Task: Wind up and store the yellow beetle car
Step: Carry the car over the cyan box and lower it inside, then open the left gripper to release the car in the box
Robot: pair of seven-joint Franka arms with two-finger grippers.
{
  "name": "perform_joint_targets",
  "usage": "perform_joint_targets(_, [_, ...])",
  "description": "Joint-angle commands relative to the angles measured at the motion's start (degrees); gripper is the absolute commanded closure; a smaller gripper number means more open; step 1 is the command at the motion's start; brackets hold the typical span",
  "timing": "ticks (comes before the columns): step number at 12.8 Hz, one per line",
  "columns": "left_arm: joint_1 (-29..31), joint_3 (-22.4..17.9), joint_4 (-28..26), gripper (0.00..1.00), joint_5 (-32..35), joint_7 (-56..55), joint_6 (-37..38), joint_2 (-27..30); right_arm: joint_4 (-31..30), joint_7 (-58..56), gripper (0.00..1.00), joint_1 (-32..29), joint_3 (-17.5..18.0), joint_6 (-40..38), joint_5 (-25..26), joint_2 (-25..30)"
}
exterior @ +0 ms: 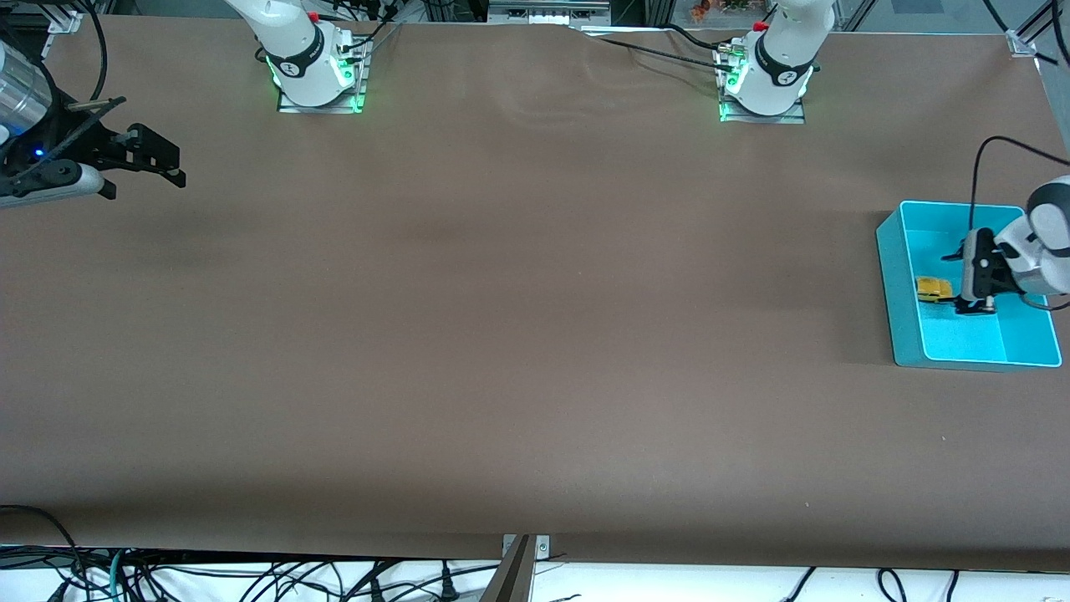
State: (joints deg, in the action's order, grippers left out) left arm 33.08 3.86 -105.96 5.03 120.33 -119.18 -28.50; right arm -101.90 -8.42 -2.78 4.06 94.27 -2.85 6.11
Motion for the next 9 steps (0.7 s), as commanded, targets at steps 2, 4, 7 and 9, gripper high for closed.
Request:
perform_joint_targets(2, [-0.03,0.1,1.72,0.0,0.42,-10.86,10.69,6.51,1.78,0.95,0.0,-0.04,-0.19,-0.22,-0.58,-0.04])
perform_joint_targets(4, [-1.34,1.06,1.72,0.0,-2.54,-20.52,18.24,10.72,4.59,0.42,0.0,-0.21,-0.19,-1.27,-0.05,-2.23])
perform_joint_targets(7, [-7.57,1.15,1.72,0.0,-9.31,-33.27,21.53,15.91,4.78,0.68,0.0,-0.04,-0.02,-1.81,0.04,-2.33])
perform_joint_targets(9, [-11.61,1.76,3.29,0.0,-12.75,-46.16,26.08,18.82,4.69,0.68,0.0,-0.12,-0.01,-1.81,0.13,-2.33])
